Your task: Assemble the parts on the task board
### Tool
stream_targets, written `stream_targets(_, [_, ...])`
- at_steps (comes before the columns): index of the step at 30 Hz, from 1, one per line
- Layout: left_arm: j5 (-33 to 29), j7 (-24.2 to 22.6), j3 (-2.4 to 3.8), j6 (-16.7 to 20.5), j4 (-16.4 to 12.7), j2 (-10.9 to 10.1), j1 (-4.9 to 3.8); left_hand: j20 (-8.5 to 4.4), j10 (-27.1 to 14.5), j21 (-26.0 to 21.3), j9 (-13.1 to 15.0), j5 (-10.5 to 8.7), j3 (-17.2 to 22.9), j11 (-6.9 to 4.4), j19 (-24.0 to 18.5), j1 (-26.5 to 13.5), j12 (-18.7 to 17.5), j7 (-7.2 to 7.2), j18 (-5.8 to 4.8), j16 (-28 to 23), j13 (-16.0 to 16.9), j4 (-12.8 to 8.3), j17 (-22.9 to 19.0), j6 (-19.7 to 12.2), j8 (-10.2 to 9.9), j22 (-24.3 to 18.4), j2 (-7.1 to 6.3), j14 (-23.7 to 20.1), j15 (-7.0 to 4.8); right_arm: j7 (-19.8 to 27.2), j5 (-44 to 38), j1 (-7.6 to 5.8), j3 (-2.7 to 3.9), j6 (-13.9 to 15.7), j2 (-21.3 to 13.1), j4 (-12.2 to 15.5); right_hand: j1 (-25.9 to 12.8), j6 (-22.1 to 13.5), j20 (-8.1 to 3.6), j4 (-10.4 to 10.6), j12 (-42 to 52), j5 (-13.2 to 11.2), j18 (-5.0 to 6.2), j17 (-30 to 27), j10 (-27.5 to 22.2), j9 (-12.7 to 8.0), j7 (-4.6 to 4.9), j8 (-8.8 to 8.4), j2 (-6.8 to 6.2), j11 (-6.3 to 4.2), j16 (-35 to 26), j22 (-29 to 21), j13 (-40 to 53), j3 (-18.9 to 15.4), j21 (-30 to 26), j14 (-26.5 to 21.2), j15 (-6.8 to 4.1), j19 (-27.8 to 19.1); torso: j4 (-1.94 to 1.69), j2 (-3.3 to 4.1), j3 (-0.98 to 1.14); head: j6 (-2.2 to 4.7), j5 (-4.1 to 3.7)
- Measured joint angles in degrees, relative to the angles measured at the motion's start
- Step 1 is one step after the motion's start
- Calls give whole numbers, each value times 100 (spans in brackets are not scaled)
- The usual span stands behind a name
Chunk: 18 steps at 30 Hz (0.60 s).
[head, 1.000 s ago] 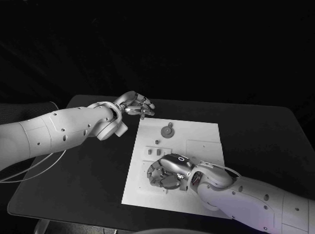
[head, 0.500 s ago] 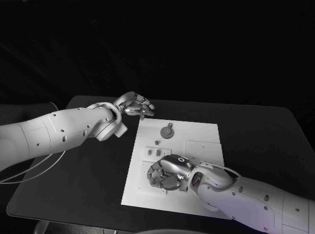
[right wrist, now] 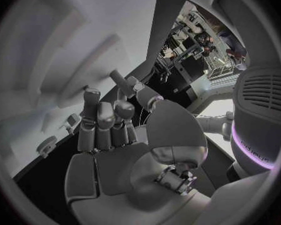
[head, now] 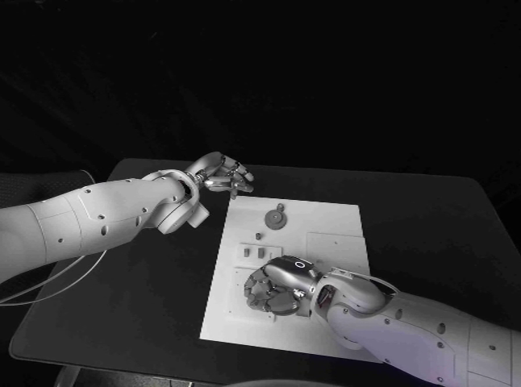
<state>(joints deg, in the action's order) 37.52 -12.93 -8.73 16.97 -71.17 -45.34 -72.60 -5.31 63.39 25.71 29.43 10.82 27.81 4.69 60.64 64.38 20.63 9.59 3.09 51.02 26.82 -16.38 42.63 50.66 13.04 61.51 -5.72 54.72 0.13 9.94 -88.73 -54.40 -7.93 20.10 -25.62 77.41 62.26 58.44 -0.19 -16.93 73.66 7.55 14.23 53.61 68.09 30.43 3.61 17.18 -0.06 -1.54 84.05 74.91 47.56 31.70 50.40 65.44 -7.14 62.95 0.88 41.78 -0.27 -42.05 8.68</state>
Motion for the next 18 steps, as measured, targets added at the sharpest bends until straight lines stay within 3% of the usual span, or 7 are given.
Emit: stream_targets(18, [0, 0, -1, 0, 8, 8, 0, -9, 0, 0, 0, 0, 0, 0, 10, 0, 0, -2, -1, 0, 0, 0, 4, -1, 0, 4, 0, 0, 0, -138, -58, 17, -16, -4, -58, 39, 37, 0, 0, 11, 0, -1, -4, 4, 0, -3, -1, -2, -9, 0, 0, 0, -1, 11, 0, 9, 12, 0, 2, 1, 3, 25, -7])
